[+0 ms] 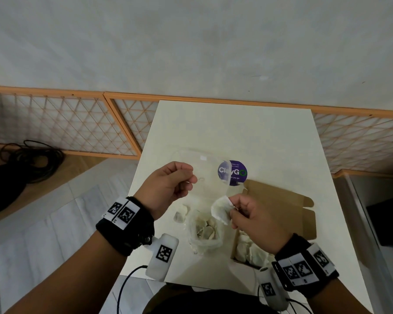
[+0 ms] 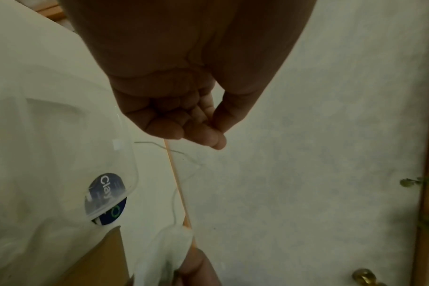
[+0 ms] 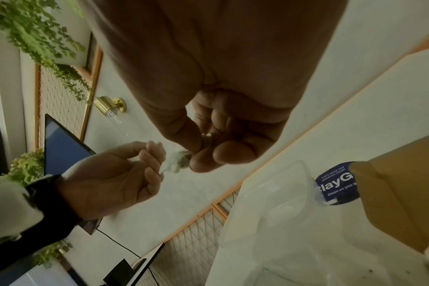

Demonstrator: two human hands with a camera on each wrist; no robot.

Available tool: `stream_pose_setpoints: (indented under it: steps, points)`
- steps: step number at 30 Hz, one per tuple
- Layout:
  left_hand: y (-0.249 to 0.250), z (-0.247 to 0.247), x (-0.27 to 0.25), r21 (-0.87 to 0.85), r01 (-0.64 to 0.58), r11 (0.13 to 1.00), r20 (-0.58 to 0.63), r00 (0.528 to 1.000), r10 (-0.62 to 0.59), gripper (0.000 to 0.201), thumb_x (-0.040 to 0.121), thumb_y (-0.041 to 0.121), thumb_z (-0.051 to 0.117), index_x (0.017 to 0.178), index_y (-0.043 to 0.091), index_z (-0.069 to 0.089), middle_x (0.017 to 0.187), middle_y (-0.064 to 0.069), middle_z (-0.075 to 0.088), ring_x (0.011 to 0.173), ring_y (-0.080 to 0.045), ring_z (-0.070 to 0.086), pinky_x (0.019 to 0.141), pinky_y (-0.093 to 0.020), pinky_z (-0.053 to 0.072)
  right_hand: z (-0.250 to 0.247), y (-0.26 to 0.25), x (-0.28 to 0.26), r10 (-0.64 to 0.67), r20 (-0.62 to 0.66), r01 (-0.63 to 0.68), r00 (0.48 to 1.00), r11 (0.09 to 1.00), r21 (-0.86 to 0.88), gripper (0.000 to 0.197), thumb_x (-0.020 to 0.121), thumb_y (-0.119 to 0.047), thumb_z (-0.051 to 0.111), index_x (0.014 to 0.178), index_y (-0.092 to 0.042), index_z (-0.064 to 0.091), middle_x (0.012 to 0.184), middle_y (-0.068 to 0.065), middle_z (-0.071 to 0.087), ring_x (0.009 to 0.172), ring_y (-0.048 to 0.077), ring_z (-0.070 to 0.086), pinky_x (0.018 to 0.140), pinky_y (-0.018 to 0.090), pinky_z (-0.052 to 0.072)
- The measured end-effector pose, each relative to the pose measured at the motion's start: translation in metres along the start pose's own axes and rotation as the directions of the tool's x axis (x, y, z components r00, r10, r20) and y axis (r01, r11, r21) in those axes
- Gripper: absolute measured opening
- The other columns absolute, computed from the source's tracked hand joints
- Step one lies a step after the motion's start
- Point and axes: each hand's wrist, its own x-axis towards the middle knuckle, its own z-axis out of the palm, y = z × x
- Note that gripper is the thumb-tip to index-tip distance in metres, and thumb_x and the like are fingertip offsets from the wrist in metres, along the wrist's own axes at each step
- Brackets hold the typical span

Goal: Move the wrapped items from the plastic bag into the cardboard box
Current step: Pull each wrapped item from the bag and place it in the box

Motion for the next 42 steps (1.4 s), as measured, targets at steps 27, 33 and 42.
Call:
stream_pose_setpoints:
  steps: [27, 33, 42]
  points:
    - [-0.021, -0.024, -0.030, 0.438, -0.267, 0.858, -0.012, 0.953, 0.302, 0.008, 0.096, 0.020, 0.073, 0.090, 0.017, 0.077, 0.088, -0.008, 0.079, 0.092, -0.041, 0.071, 0.089, -0.064, 0.054, 0.059, 0.060, 0.068, 0.186, 0.145, -0.019, 0.972, 0.672, -0.741, 0.018, 0.098, -0.032, 0.052, 0.090, -0.026, 0.067, 0.095, -0.005, 0.066, 0.088, 0.019, 0.062, 0.079, 0.038, 0.054]
    - [-0.031, -0.039, -0.035, 0.442, -0.231, 0.867, -0.027, 0.962, 0.270, 0.012, 0.095, 0.026, 0.071, 0.089, 0.016, 0.074, 0.090, -0.009, 0.079, 0.094, -0.040, 0.073, 0.091, -0.063, 0.054, 0.087, 0.088, 0.077, 0.324, 0.246, 0.098, 0.913, 0.413, -0.906, 0.028, 0.102, -0.026, 0.040, 0.125, -0.019, 0.055, 0.124, 0.008, 0.046, 0.096, 0.035, 0.065, 0.087, 0.041, 0.054]
    - [-0.032, -0.041, -0.036, 0.460, -0.178, 0.870, -0.091, 0.965, 0.246, 0.010, 0.097, 0.020, 0.071, 0.089, 0.012, 0.072, 0.085, -0.005, 0.078, 0.088, -0.032, 0.071, 0.088, -0.053, 0.055, 0.082, 0.084, 0.071, 0.265, 0.162, -0.012, 0.951, 0.552, -0.834, 0.010, 0.099, -0.027, 0.050, 0.106, -0.023, 0.057, 0.113, 0.001, 0.052, 0.090, 0.027, 0.060, 0.082, 0.038, 0.053]
